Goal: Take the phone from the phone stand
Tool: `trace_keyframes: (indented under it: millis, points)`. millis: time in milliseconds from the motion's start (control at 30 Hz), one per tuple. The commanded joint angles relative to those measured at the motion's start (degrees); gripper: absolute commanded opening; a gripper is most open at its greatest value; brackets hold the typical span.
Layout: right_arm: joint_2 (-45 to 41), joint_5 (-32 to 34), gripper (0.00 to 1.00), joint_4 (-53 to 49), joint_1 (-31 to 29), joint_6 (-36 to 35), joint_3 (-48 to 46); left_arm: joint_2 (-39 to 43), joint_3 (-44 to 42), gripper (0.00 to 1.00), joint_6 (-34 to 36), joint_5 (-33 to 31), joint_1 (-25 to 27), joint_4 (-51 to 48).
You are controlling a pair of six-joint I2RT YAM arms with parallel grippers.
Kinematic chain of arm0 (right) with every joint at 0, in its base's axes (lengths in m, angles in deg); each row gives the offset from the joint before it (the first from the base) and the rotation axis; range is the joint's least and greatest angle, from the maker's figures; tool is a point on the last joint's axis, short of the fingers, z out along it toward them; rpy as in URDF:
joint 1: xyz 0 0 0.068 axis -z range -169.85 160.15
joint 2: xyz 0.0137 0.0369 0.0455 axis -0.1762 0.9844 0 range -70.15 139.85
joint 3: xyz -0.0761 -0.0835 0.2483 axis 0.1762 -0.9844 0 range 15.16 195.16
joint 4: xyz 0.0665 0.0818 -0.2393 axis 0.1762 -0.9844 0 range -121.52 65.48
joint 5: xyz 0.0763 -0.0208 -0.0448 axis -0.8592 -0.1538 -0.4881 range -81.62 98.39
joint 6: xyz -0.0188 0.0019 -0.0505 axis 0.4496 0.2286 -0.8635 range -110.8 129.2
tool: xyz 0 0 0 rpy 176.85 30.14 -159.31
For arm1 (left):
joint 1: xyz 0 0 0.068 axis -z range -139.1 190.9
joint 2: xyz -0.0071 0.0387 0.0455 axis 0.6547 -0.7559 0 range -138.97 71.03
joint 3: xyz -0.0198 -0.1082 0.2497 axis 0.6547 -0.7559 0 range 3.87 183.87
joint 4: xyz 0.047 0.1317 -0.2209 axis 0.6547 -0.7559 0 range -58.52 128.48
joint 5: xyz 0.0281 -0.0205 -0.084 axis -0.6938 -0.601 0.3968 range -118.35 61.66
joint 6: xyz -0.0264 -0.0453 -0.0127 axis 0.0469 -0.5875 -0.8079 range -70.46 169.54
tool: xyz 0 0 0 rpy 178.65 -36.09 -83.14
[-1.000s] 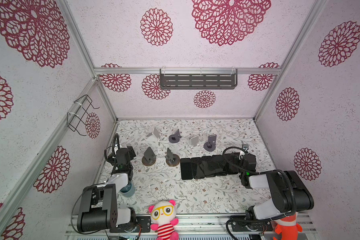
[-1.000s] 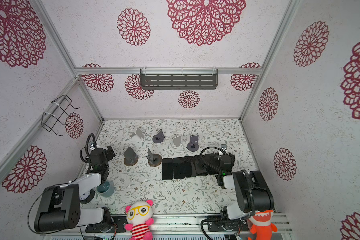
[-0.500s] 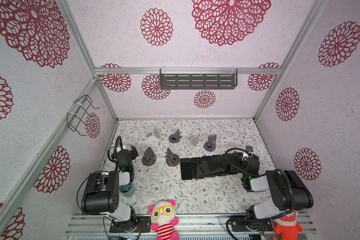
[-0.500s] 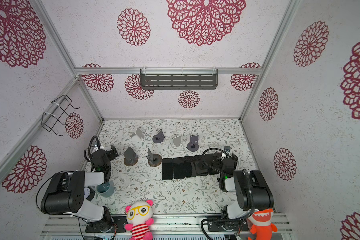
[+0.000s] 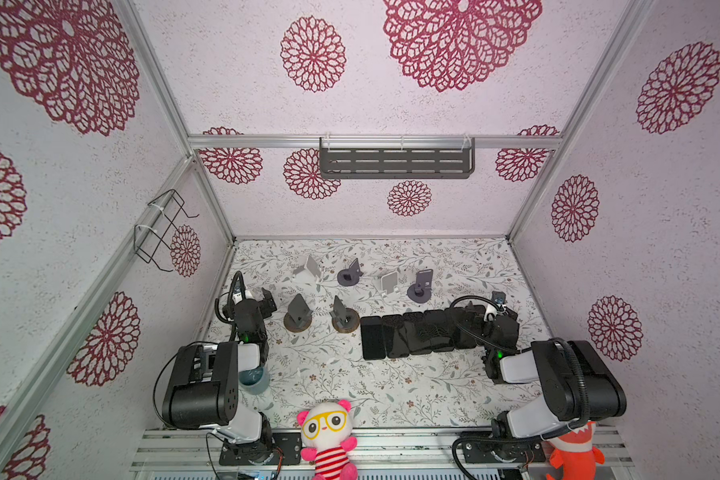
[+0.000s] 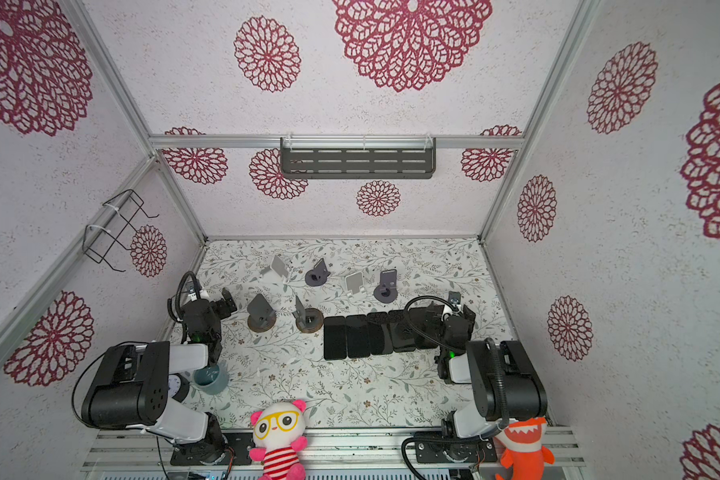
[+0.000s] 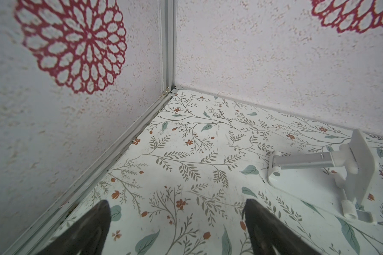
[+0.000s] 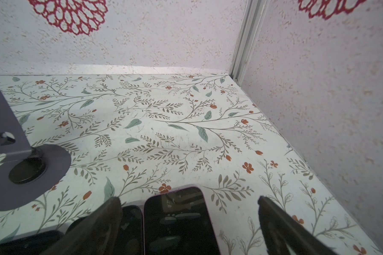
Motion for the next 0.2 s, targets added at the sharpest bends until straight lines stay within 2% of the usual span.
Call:
trace_keyframes:
  millis: [0, 167]
  points:
    - [0.06, -0.44, 0.99, 2.84, 0.03, 0.45, 0.65, -0.3, -0.31, 0.98, 0.81, 0.07, 0.24, 1.67]
    - [-0.09, -0.45, 0.99, 2.7, 0.2, 0.89, 0.66, -0.29, -0.25, 0.98, 0.81, 0.06, 0.24, 1.7]
